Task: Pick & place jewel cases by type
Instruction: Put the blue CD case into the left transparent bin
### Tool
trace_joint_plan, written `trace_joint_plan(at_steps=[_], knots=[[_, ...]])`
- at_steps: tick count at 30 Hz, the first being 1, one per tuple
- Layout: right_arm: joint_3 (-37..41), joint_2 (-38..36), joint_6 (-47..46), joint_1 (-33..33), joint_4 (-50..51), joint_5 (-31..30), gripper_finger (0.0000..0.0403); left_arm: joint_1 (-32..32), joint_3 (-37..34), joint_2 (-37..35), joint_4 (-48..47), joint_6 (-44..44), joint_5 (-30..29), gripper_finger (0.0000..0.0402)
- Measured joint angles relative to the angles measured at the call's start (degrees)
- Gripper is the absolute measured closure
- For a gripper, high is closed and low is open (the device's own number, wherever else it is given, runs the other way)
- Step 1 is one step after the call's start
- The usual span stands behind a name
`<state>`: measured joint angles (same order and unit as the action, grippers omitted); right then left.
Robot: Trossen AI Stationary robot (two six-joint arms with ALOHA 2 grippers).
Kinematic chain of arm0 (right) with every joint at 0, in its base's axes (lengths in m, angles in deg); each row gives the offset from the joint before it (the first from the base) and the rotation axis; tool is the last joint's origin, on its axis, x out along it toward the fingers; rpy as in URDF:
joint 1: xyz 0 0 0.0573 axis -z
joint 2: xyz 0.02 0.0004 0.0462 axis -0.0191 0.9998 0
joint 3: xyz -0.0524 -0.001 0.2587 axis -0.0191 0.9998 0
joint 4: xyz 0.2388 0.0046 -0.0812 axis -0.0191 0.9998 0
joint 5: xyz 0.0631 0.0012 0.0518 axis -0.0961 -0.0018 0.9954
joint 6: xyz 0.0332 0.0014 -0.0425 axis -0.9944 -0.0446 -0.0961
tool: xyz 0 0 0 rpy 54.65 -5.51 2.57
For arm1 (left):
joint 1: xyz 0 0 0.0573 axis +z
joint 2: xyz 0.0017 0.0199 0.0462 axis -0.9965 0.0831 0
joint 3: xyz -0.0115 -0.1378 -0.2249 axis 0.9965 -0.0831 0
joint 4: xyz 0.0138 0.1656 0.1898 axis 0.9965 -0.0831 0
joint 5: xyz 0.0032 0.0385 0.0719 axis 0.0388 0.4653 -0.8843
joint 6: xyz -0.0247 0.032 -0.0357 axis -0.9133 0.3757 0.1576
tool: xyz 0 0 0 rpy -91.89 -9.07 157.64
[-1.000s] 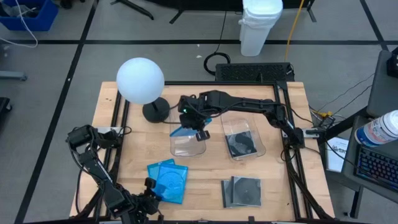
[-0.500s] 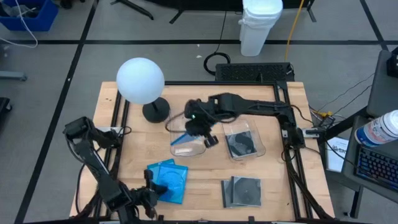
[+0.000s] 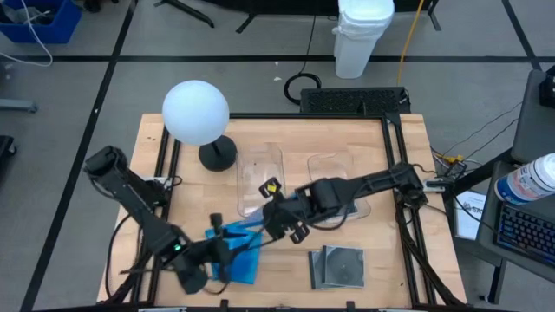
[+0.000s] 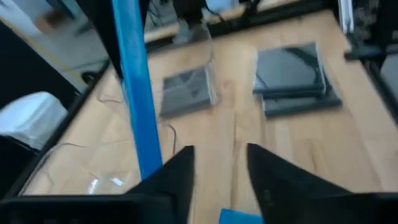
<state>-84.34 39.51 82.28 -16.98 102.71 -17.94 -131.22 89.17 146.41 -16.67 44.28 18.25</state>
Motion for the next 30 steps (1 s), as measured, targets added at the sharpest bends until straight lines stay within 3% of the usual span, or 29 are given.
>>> trace_joint_plan(at_steps=[3,6,10,20,30], knots=[[0.95,0.02,-1.50,-0.67,-0.53,-0.45,0.0391,1.45,-0.01,0.01,-0.57,0.76,3.36,0.0183],[1.06,0.07,-4.16,-0.73,0.17,-0.26,0.0391,1.18,-0.02,0.00,-0.38,2.71,2.34,0.0128],[1.06,0.05,-5.85,-0.76,0.71,-0.29,0.0391,0.99,-0.01,0.00,-0.43,3.31,3.26,0.0087],[5.12,0.01,-8.03,-0.50,1.47,-0.31,0.0390,-3.29,3.08,0.00,-1.55,12.90,-2.03,0.0078],[7.35,0.05,-8.83,-1.68,-0.08,-1.33,0.0390,-1.31,2.27,0.01,-4.32,6.61,-1.92,0.0078]])
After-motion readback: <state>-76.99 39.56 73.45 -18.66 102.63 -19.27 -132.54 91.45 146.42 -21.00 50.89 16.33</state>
